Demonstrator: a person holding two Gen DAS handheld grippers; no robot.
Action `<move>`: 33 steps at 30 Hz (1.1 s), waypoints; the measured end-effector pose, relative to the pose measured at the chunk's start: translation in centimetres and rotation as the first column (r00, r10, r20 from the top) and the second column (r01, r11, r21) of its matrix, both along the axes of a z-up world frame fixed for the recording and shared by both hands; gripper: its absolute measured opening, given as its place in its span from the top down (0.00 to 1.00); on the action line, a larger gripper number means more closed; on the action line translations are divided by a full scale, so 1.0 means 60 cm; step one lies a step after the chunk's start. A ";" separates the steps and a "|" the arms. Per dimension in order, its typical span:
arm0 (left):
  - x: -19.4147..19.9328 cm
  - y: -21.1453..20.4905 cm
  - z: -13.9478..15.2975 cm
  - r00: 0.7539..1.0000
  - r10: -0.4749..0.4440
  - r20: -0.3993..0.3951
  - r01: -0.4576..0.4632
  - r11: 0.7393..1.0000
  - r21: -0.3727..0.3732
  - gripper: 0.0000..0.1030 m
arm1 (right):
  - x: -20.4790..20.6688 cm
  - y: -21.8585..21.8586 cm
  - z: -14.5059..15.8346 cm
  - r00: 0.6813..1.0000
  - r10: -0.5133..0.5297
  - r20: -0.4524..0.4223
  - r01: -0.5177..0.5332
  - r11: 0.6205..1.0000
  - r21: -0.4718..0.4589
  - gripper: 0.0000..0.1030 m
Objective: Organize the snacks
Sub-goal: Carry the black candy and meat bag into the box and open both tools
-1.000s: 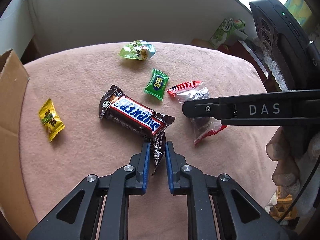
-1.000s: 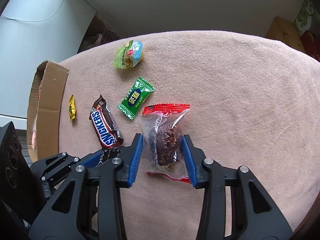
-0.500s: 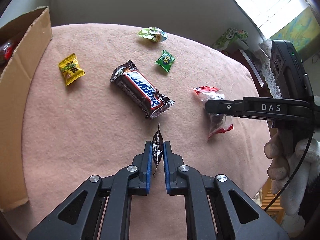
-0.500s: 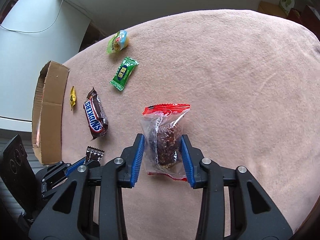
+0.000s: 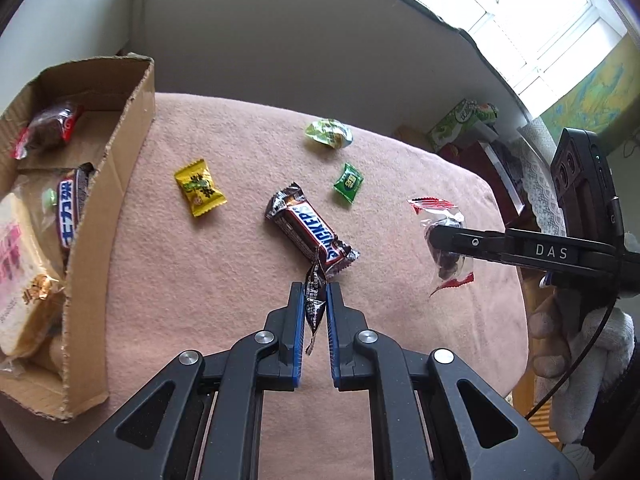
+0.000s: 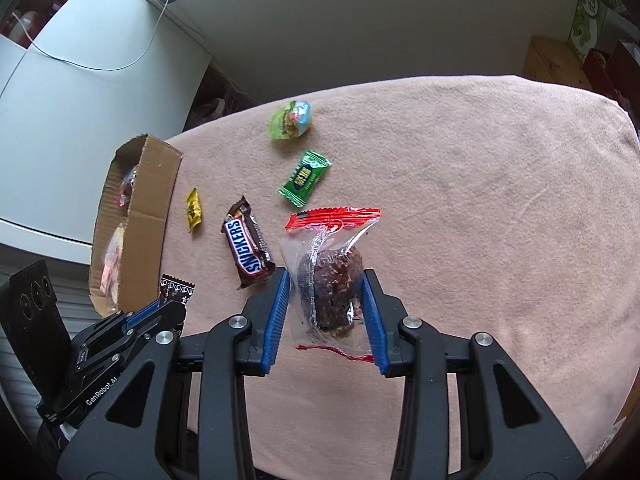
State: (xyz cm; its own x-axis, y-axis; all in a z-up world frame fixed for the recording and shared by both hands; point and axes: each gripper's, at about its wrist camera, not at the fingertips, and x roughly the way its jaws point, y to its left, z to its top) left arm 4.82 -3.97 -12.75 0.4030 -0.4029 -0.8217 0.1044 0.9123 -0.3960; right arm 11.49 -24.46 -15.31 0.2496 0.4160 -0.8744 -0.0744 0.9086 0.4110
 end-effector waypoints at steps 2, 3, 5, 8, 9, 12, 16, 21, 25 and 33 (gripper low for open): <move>0.000 0.012 0.012 1.000 0.015 0.014 -0.015 1.000 0.000 0.91 | 0.007 0.017 0.017 1.000 0.020 0.018 -0.020 1.000 0.011 0.63; -0.001 0.019 0.018 0.999 0.025 0.022 -0.025 1.000 0.001 0.91 | 0.009 0.024 0.025 0.999 0.030 0.028 -0.031 0.999 0.014 0.63; -0.001 0.035 0.029 0.998 0.047 0.037 -0.048 0.999 0.001 0.91 | 0.016 0.044 0.042 0.998 0.051 0.048 -0.052 0.998 0.023 0.63; -0.002 0.063 0.043 0.995 0.085 0.055 -0.085 0.996 0.006 0.91 | 0.030 0.080 0.065 0.993 0.088 0.076 -0.091 0.995 0.034 0.63; -0.004 0.074 0.047 0.993 0.099 0.060 -0.099 0.995 0.005 0.91 | 0.034 0.091 0.072 0.991 0.101 0.085 -0.105 0.994 0.037 0.63; -0.011 0.106 0.057 0.988 0.139 0.073 -0.140 0.990 0.010 0.91 | 0.047 0.124 0.093 0.984 0.142 0.106 -0.147 0.988 0.043 0.63; -0.010 0.144 0.062 0.979 0.189 0.081 -0.191 0.981 0.019 0.91 | 0.063 0.174 0.117 0.971 0.197 0.133 -0.204 0.978 0.044 0.63; -0.004 0.185 0.066 0.967 0.236 0.091 -0.240 0.970 0.034 0.91 | 0.083 0.236 0.133 0.953 0.260 0.157 -0.268 0.963 0.031 0.63; 0.003 0.214 0.071 0.957 0.273 0.099 -0.278 0.959 0.050 0.91 | 0.096 0.283 0.135 0.939 0.307 0.157 -0.315 0.949 0.026 0.63; 0.015 0.271 0.062 0.937 0.337 0.088 -0.343 0.938 0.056 0.91 | 0.120 0.361 0.121 0.919 0.370 0.138 -0.374 0.927 0.006 0.63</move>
